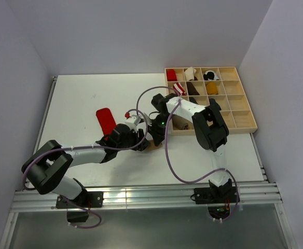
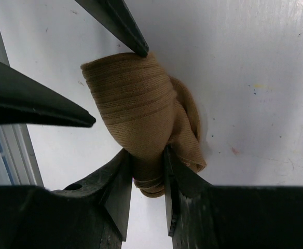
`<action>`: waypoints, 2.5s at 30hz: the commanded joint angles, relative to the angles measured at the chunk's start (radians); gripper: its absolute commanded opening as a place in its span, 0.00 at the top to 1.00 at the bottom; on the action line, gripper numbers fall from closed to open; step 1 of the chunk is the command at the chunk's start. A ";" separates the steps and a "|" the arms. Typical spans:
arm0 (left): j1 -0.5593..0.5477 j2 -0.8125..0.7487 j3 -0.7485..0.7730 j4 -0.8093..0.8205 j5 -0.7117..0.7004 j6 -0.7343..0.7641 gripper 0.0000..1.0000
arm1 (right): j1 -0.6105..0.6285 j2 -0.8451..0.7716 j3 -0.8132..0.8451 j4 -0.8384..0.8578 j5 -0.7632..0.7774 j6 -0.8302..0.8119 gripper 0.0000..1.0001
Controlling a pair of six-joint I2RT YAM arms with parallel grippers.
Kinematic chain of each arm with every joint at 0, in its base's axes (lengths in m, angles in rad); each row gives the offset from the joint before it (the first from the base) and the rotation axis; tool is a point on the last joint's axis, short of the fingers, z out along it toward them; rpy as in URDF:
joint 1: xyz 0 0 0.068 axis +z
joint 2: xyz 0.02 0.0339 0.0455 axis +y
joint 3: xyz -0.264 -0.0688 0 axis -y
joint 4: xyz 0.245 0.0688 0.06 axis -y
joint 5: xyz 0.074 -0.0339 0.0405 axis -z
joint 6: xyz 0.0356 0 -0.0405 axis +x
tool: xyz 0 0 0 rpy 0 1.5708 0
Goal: Roll the socks
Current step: Roll the sock at the center of the board, then pick up the sock at the center of the board.
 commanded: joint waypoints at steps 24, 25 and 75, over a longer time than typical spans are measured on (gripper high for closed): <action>-0.044 0.230 0.108 -0.083 -0.037 -0.073 0.78 | -0.013 0.100 0.050 -0.006 0.120 0.097 0.69; -0.045 0.233 0.108 -0.090 -0.038 -0.082 0.84 | -0.012 0.102 0.051 -0.006 0.120 0.100 0.69; -0.017 0.324 0.169 -0.274 0.008 -0.098 1.00 | -0.110 -0.829 -0.844 0.887 0.169 0.084 0.34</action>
